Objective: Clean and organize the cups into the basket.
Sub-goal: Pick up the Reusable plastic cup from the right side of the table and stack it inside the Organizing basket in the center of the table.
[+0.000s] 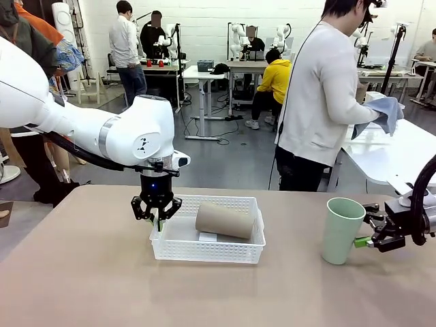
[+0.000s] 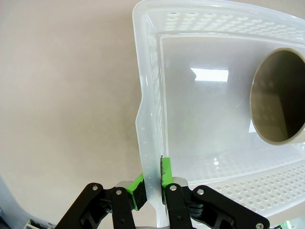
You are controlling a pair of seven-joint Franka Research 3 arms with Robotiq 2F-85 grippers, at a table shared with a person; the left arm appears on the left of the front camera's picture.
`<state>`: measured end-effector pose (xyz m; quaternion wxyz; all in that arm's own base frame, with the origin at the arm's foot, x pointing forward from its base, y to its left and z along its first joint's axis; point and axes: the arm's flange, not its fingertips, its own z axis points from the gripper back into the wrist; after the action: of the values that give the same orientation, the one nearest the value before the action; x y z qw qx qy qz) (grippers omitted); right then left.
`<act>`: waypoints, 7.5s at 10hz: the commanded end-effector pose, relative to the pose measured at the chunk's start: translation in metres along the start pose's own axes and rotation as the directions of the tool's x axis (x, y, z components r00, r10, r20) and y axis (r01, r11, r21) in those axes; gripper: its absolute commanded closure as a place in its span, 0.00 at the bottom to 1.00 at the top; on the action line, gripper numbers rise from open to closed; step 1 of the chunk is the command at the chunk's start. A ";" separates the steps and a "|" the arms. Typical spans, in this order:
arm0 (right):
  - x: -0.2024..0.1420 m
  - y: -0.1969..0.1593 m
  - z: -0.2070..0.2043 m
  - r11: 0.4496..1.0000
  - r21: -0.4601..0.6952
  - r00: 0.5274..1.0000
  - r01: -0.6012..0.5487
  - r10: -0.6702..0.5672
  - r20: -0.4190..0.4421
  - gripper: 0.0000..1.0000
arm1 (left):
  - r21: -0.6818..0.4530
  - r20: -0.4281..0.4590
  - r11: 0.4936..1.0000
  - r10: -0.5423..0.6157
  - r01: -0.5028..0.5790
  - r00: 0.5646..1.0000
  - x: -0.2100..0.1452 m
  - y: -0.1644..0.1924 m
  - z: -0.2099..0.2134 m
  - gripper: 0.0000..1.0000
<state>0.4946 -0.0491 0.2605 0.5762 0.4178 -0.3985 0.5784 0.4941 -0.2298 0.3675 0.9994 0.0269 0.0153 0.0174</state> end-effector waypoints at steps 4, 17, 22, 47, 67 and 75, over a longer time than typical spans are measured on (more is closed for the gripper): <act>0.004 0.002 -0.015 0.996 0.084 0.999 -0.021 0.017 0.044 0.00 | 0.000 0.008 1.000 -0.010 0.010 1.000 0.001 0.000 0.000 1.00; 0.004 -0.011 -0.029 0.997 0.072 0.997 0.008 -0.014 0.081 0.75 | 0.000 0.008 1.000 -0.010 0.010 1.000 0.001 0.000 0.000 1.00; 0.220 0.050 0.071 0.997 -0.078 0.998 0.011 -0.006 0.062 0.75 | 0.000 0.008 1.000 -0.010 0.010 1.000 0.001 0.000 0.000 1.00; 0.397 -0.036 -0.246 0.988 0.140 0.497 -0.058 0.150 -0.855 0.18 | 0.000 0.008 1.000 -0.010 0.010 1.000 0.001 0.000 0.000 1.00; 0.347 -0.014 -0.388 0.982 0.100 0.246 0.160 0.058 -0.968 0.18 | 0.000 0.008 1.000 -0.010 0.010 1.000 0.001 0.000 0.000 1.00; 0.319 0.009 -0.375 0.993 -0.042 0.301 0.108 -0.073 -0.951 0.18 | 0.000 0.008 1.000 -0.010 0.010 1.000 0.001 0.000 0.000 1.00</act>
<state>0.5003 0.4256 0.4411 0.7129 0.0356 0.0728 0.6966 0.4942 -0.2297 0.3651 0.9993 0.0275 0.0175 0.0175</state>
